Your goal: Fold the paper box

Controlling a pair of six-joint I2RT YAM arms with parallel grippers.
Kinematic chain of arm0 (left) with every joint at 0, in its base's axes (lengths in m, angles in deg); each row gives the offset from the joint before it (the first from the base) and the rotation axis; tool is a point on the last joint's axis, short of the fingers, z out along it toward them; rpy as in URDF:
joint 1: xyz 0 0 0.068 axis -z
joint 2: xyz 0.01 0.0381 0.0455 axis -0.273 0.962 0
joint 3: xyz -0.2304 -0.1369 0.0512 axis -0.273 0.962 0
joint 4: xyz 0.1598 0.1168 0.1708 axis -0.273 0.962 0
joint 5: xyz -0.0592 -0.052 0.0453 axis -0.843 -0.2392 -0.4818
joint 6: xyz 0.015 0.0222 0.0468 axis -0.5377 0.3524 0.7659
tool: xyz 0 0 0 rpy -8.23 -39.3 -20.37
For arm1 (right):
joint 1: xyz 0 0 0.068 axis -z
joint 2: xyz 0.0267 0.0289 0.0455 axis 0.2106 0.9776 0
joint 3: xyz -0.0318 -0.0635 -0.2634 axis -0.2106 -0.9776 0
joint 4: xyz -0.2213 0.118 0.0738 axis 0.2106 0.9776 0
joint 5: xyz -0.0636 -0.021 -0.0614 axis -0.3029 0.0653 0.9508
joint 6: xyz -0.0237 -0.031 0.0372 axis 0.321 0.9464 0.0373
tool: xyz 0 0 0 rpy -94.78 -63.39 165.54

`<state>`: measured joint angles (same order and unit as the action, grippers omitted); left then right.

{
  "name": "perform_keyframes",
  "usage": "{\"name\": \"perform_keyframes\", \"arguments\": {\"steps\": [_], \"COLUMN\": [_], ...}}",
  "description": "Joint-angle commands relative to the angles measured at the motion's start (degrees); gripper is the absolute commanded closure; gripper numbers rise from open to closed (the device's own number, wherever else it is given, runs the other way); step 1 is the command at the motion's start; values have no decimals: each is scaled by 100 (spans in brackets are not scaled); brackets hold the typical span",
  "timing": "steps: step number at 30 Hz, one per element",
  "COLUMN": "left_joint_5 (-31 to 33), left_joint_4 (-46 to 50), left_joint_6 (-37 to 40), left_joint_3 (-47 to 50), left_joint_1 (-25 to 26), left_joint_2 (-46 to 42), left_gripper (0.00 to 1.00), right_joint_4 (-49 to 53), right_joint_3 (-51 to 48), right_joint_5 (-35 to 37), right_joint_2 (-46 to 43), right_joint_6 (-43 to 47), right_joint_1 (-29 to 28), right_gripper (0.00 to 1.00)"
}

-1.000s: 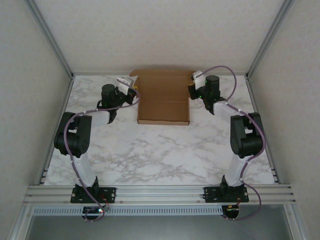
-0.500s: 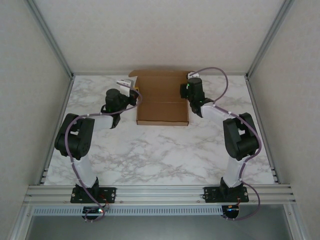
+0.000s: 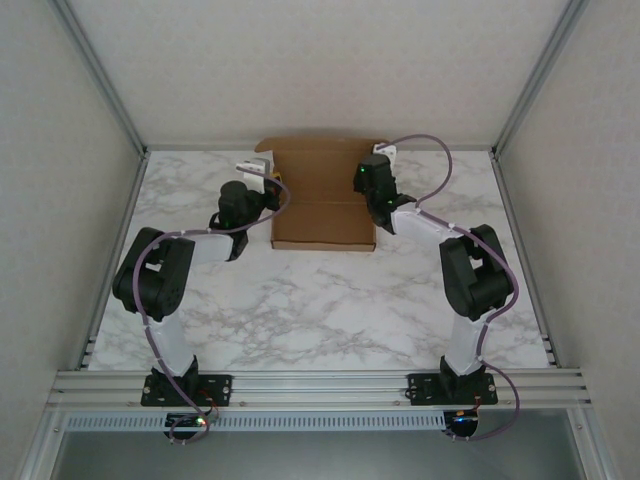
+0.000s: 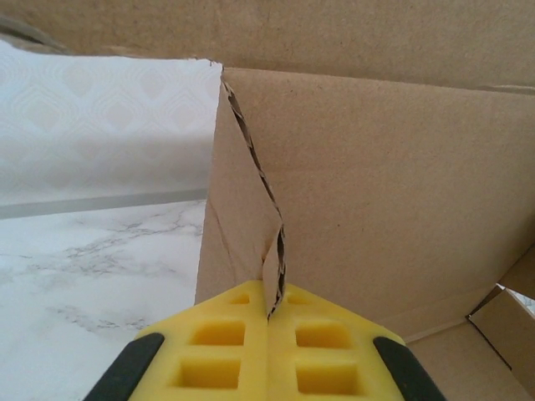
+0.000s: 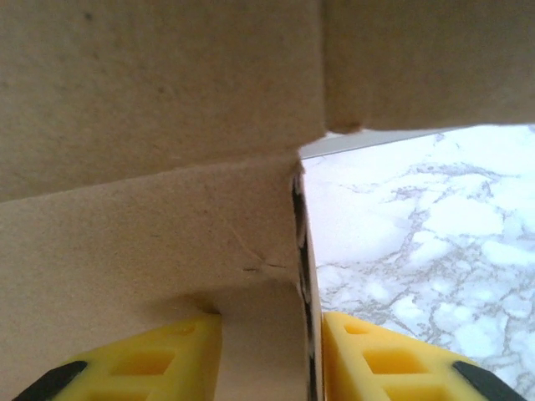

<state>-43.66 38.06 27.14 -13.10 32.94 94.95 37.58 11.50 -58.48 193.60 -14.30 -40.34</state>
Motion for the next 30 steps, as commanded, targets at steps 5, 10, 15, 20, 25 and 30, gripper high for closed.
{"name": "perform_keyframes", "arguments": {"steps": [5,10,15,20,25,30], "left_joint_5": [-443,-439,-377,-296,-325,-302], "left_joint_4": [-314,-665,-563,-199,-132,-349], "left_joint_6": [-228,-542,-467,-70,74,168], "left_joint_3": [296,524,507,576,884,1272], "left_joint_1": [304,379,465,445,390,379], "left_joint_2": [-254,-250,-317,-558,-775,-939], "left_gripper": [100,100,100,100,100,100], "right_joint_4": [-216,-211,-308,-533,-696,-1302], "right_joint_3": [-28,-248,-208,-602,-1122,-1759], "right_joint_5": [20,278,363,190,-265,-852], "right_joint_2": [-70,-154,-57,-353,-816,-1143], "right_joint_6": [-869,-1761,-1933,-1354,-880,-183], "right_joint_1": [-287,-315,-436,-350,-166,-160], "right_gripper": [63,66,67,65,65,76]}}
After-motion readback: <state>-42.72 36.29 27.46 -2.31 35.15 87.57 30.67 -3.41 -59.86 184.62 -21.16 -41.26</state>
